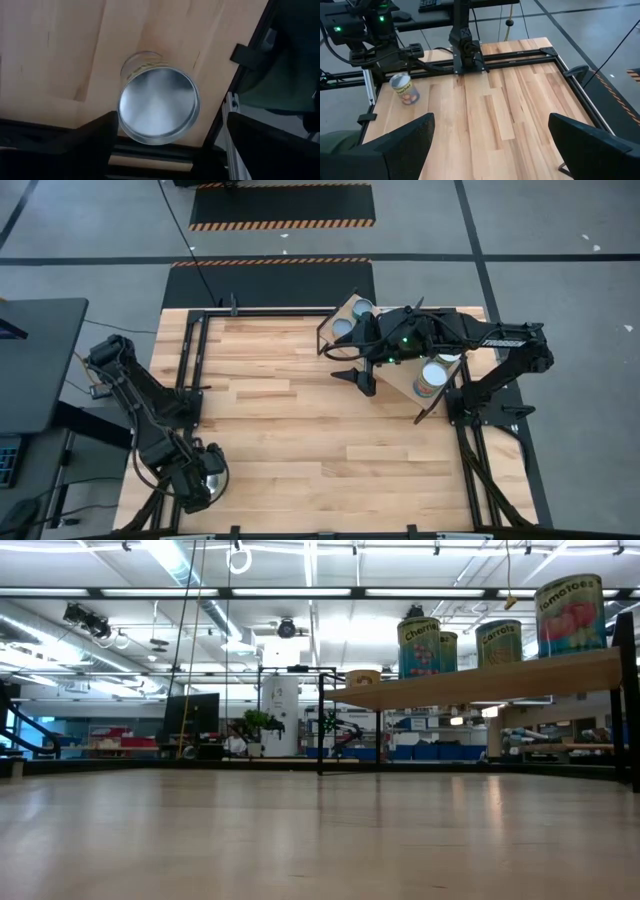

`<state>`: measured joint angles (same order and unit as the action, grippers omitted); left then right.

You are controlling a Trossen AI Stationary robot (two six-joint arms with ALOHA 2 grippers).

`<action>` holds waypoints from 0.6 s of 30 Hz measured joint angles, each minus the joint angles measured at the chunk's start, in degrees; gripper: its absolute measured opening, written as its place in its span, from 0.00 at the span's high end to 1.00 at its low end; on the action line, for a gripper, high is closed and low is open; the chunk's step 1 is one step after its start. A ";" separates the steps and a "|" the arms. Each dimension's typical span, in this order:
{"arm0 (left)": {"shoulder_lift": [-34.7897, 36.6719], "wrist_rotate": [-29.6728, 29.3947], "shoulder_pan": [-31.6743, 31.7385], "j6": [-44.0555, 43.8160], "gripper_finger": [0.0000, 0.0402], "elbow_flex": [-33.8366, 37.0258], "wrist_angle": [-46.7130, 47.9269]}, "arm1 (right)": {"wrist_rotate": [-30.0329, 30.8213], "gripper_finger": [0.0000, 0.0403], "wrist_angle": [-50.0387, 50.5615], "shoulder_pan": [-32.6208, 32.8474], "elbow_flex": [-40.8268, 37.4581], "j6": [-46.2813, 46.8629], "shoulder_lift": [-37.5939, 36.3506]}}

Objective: Pick and place cans onto a shelf
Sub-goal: Put the canned peaches on the shelf

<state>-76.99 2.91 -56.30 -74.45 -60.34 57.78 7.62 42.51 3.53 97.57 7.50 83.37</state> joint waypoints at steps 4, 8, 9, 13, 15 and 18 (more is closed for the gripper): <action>0.00 3.00 1.04 -1.56 0.06 -0.06 0.01 | 0.00 0.01 0.38 0.00 -0.02 0.09 0.00; 0.00 1.33 0.36 -3.14 0.06 -2.64 0.23 | 0.00 0.01 0.53 0.02 -0.02 0.47 0.00; 0.00 -1.49 -0.42 -3.01 0.06 -3.46 0.81 | 0.00 0.01 0.60 0.01 -0.02 0.47 0.00; 0.09 -11.85 -4.31 -1.05 0.06 -4.71 2.38 | 0.21 0.01 0.98 -0.02 -0.08 0.49 0.00; 0.07 -13.36 -5.72 -0.41 0.06 -4.18 2.33 | 0.24 0.01 0.98 -0.02 -0.39 0.49 0.00; 0.04 -13.74 -6.26 -0.85 0.06 -3.12 2.32 | 0.24 0.01 0.97 -0.02 -1.12 0.51 0.00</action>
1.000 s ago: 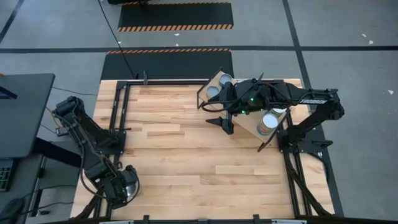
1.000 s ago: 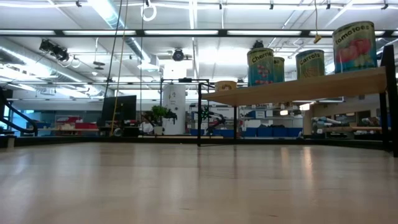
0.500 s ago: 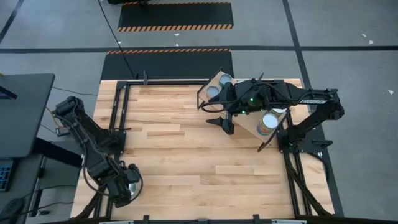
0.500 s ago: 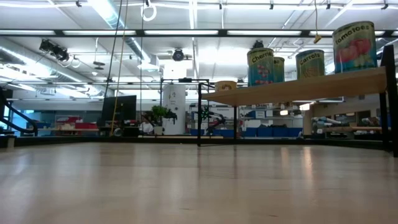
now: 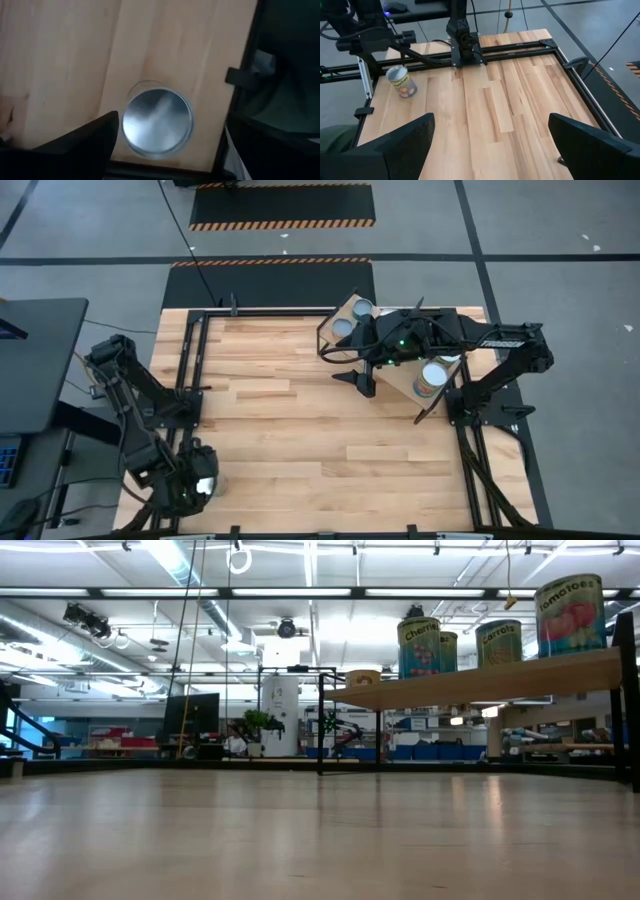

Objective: Pick and place cans onto a shelf
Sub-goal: Put the canned peaches on the shelf

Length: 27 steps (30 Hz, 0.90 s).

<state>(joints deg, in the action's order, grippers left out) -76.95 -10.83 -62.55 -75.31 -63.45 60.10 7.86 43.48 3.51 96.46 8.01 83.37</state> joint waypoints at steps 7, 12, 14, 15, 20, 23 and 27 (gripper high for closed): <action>-2.09 1.93 -0.53 0.40 0.06 3.17 -3.42 | 0.00 0.01 -1.36 0.00 -2.06 0.00 0.00; -4.73 2.75 -0.97 1.57 0.06 3.16 -3.00 | -0.02 0.01 -1.46 0.04 -2.15 0.00 0.00; -4.92 2.69 -0.97 1.61 0.06 3.16 -3.04 | -0.02 0.01 -1.48 0.04 -2.15 0.03 0.00; -4.92 2.72 -0.97 1.61 0.06 3.16 -2.88 | -0.02 0.01 -1.46 0.04 -2.15 0.24 0.00; -5.22 3.90 0.72 0.70 0.06 0.22 1.21 | -0.02 0.01 -1.46 0.04 -2.18 1.39 0.00; -5.10 2.79 1.03 1.46 0.06 -0.87 1.17 | -0.02 0.01 -1.47 0.04 -2.18 1.60 0.00; -6.67 2.66 -0.04 2.57 0.06 -0.74 1.64 | -0.04 0.01 -1.46 0.04 -2.18 1.60 0.00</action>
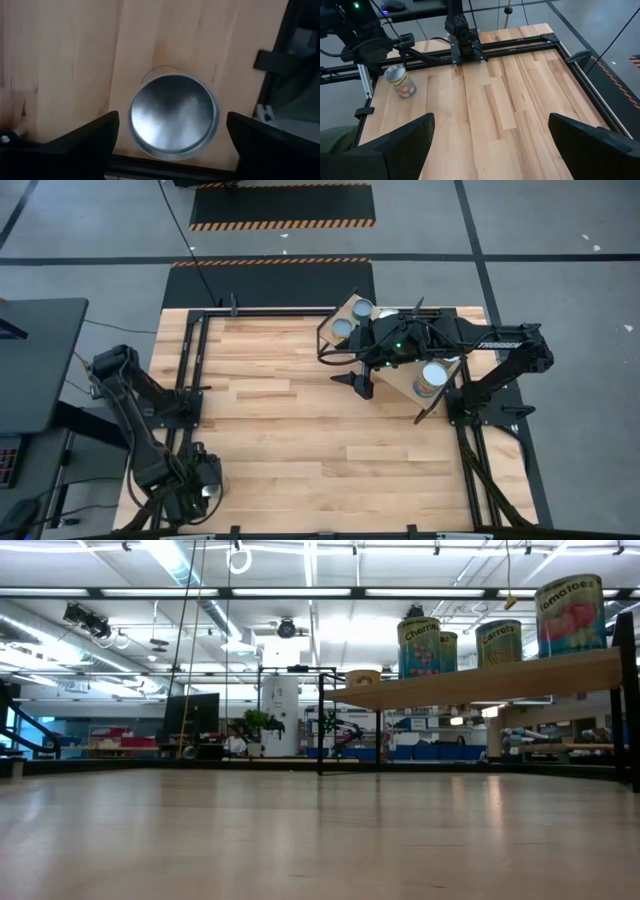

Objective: Pick and place cans onto a shelf
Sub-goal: Put the canned peaches on the shelf

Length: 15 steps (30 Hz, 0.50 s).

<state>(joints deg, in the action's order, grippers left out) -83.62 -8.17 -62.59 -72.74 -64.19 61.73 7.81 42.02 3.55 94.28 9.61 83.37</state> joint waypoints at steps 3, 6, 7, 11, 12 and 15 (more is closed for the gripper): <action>-1.89 -0.31 -0.62 0.40 0.06 -0.01 0.02 | 0.00 0.01 0.00 0.00 0.00 0.59 0.00; -3.43 -0.43 -0.95 0.40 0.06 0.01 -0.38 | 0.00 0.01 0.02 0.00 0.00 0.76 0.00; -3.92 -0.48 -1.00 0.42 0.06 -0.01 -0.49 | 0.00 0.01 0.02 0.00 0.00 0.80 0.00; -5.62 -0.55 -1.03 0.95 0.06 0.01 -0.35 | 0.00 0.01 0.02 0.02 0.00 0.98 0.00; -6.23 -0.42 -1.03 1.25 0.06 0.00 -0.35 | -0.02 0.01 0.02 0.09 0.00 0.98 0.00; -7.92 0.80 -1.02 1.49 0.07 -0.02 0.00 | -0.02 0.01 0.02 0.40 0.00 0.91 0.00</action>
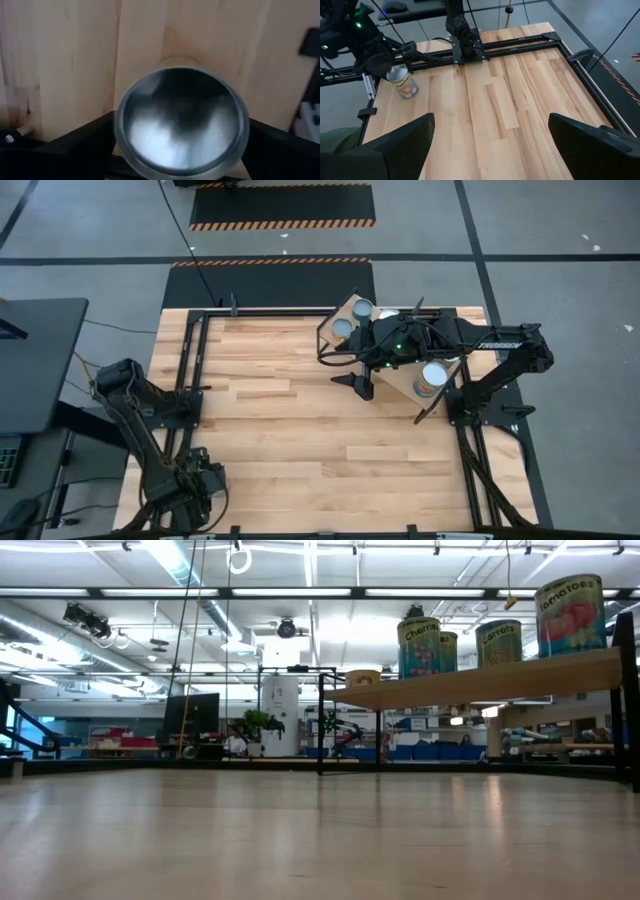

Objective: Pick and place cans onto a shelf
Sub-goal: Put the canned peaches on the shelf

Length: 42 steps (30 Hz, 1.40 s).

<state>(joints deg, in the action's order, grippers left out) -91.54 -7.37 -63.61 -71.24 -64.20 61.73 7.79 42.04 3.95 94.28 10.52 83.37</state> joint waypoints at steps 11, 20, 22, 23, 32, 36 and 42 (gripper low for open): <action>-0.51 1.40 4.48 5.02 0.24 -0.08 -0.65 | -0.11 0.01 2.94 4.79 0.00 1.60 0.00; 0.48 -6.49 18.48 25.63 0.24 -2.56 -4.48 | 0.11 0.01 5.98 12.44 -3.56 7.98 0.22; -0.07 -6.30 23.21 31.14 0.24 -2.59 -8.61 | 0.10 0.01 3.63 14.05 -6.10 9.35 0.17; -0.35 -6.09 25.56 34.03 0.24 -2.60 -10.67 | 0.09 0.01 2.97 14.88 -7.41 9.97 0.22; -5.06 -4.19 42.95 50.29 0.24 -5.77 -22.50 | 0.35 0.01 -3.19 22.23 -18.00 19.13 0.24; -8.92 -2.85 45.59 54.25 0.24 -7.64 -22.70 | 1.45 0.01 -4.85 24.59 -21.69 22.28 0.24; -11.64 -1.40 45.61 58.33 0.14 -8.04 -26.23 | 1.61 0.01 -13.97 26.02 -26.85 21.03 0.26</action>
<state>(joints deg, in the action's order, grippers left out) -103.18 -8.77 -17.99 -12.91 -72.25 35.50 9.40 28.07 29.98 67.43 31.55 83.64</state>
